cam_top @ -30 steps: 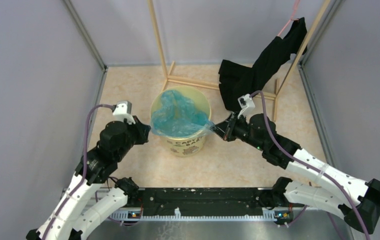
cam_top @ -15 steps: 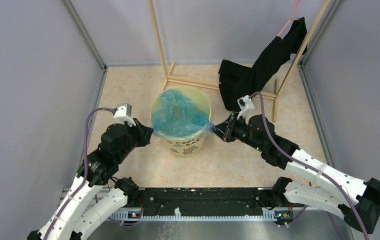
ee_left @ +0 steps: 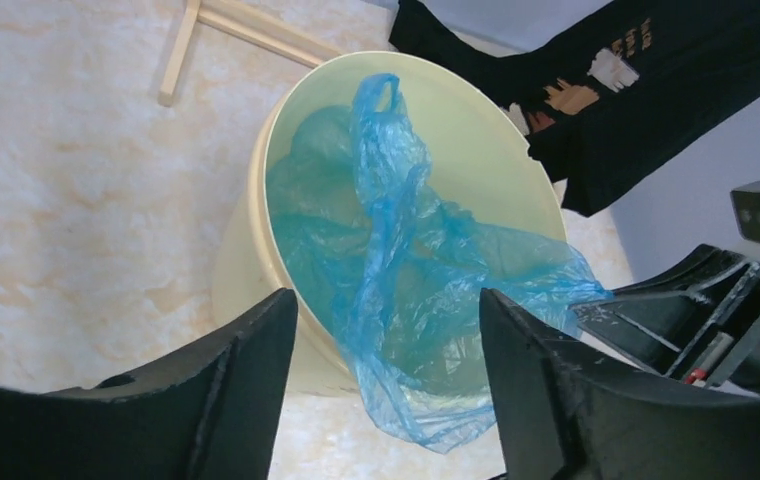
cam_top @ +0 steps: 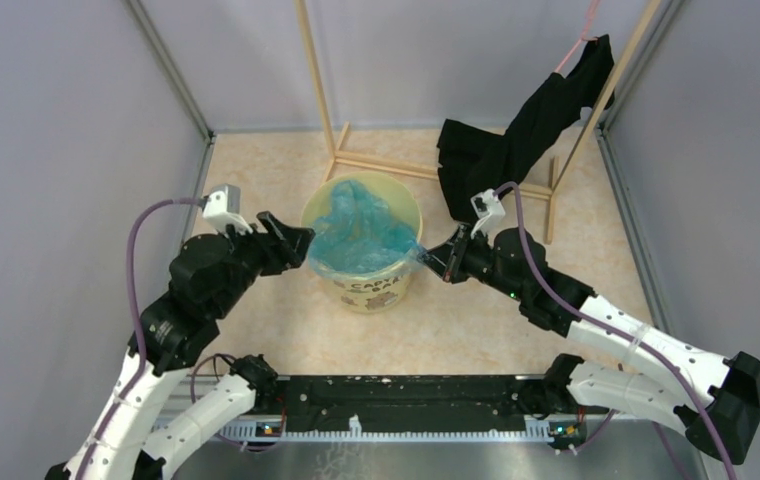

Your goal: Put the trash bags into the trash bin

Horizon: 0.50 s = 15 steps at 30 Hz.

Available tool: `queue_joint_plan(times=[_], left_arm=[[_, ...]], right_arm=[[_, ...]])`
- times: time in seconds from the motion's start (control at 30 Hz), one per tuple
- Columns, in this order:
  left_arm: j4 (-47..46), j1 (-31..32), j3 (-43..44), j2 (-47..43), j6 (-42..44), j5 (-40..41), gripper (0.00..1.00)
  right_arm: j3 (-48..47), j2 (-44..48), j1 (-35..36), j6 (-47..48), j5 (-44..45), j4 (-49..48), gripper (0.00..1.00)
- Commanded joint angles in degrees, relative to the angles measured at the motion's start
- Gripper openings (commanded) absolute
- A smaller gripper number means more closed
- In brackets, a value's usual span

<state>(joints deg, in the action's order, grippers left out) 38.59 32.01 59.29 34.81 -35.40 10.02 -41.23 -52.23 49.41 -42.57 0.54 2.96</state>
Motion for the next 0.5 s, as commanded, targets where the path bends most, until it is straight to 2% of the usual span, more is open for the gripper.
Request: queue_joint_plan(times=[0.0,0.1,0.17,0.3,0.37,0.47], left_arm=[[-0.66,-0.08,3.83,6.2,5.75,-1.26,0.79],[-0.17,0.02,7.49,11.79,8.99,-3.52,0.95],[1.12,0.01,9.54,14.91,10.85,-3.84,0.96],[3.01,-0.02,10.46,18.35,13.22,-2.37,0.83],[2.49,0.0,9.03,17.97,13.51,-2.27,0.78],[-0.87,-0.02,5.44,15.26,13.33,-2.57,0.65]], right_arm=[[-2.28,0.92,0.38,0.64,-0.32,-2.2,0.0],[-2.57,0.9,0.4,0.94,-0.28,-2.01,0.0],[-2.71,0.94,0.43,1.04,-0.32,-1.93,0.0],[-2.8,1.14,0.42,1.16,-0.31,-1.93,0.0],[-2.88,1.17,0.43,1.17,-0.01,-1.74,0.0],[-2.98,1.21,0.42,1.34,0.07,-2.05,0.0]])
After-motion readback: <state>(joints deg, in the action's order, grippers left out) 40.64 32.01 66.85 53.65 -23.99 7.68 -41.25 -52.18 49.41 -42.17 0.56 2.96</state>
